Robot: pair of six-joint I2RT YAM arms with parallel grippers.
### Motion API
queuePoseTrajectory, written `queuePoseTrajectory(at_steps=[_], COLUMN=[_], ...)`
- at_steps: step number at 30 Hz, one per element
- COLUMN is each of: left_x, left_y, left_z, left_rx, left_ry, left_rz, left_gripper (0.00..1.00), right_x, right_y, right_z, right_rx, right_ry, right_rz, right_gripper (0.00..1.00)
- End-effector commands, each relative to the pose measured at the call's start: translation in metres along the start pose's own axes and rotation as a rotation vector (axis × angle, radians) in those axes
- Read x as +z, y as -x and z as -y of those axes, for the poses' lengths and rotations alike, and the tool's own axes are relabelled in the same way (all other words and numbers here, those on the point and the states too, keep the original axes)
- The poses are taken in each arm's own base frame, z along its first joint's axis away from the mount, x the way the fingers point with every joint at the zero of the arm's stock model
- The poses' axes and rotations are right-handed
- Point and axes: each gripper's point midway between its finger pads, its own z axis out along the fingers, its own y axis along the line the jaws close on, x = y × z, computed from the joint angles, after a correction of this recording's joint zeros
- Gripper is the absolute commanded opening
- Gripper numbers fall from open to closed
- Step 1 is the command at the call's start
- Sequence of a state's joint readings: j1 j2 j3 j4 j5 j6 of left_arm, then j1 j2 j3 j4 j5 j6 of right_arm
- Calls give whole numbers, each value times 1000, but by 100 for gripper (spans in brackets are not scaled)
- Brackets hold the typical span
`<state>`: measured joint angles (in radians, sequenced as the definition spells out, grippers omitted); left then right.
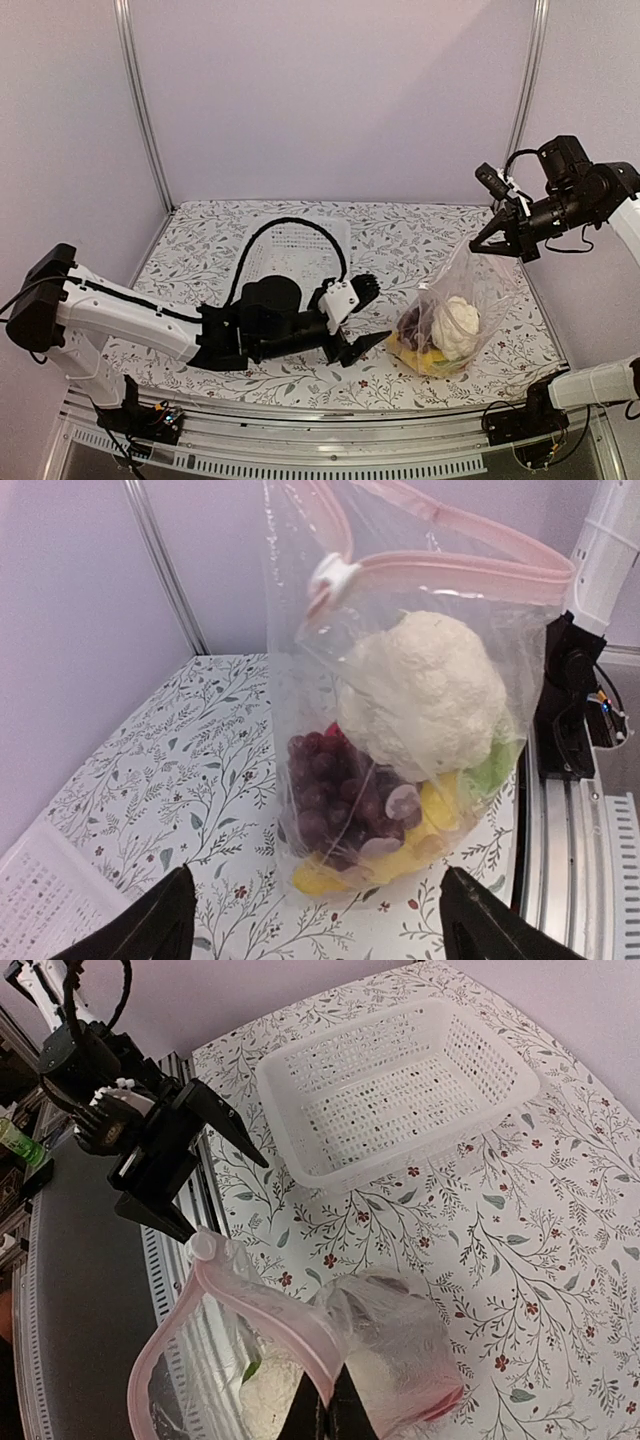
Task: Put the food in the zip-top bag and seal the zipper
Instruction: Adjust the zipper food storage bag at the corner of the board, then pass from the right arm to the left
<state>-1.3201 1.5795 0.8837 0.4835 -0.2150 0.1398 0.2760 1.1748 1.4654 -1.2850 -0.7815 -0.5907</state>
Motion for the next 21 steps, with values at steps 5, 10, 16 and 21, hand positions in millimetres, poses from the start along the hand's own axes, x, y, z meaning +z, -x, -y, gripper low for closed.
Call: queuePoseTrajectory(at_steps=[5, 10, 16, 21], left_x=[21, 27, 34, 46], left_y=[43, 52, 59, 62], left_z=[14, 39, 30, 0], left_rx=[-199, -223, -290, -383], left_ry=[-152, -315, -315, -233], left_rz=[294, 384, 461, 509], left_gripper=[81, 77, 68, 55], right_x=[16, 22, 25, 28], right_y=[-4, -4, -6, -7], right_z=[0, 7, 13, 17], right_rx=[-28, -5, 4, 13], right_ry=[76, 81, 72, 67], right_rz=[13, 2, -9, -21], right_gripper=[0, 0, 0, 0])
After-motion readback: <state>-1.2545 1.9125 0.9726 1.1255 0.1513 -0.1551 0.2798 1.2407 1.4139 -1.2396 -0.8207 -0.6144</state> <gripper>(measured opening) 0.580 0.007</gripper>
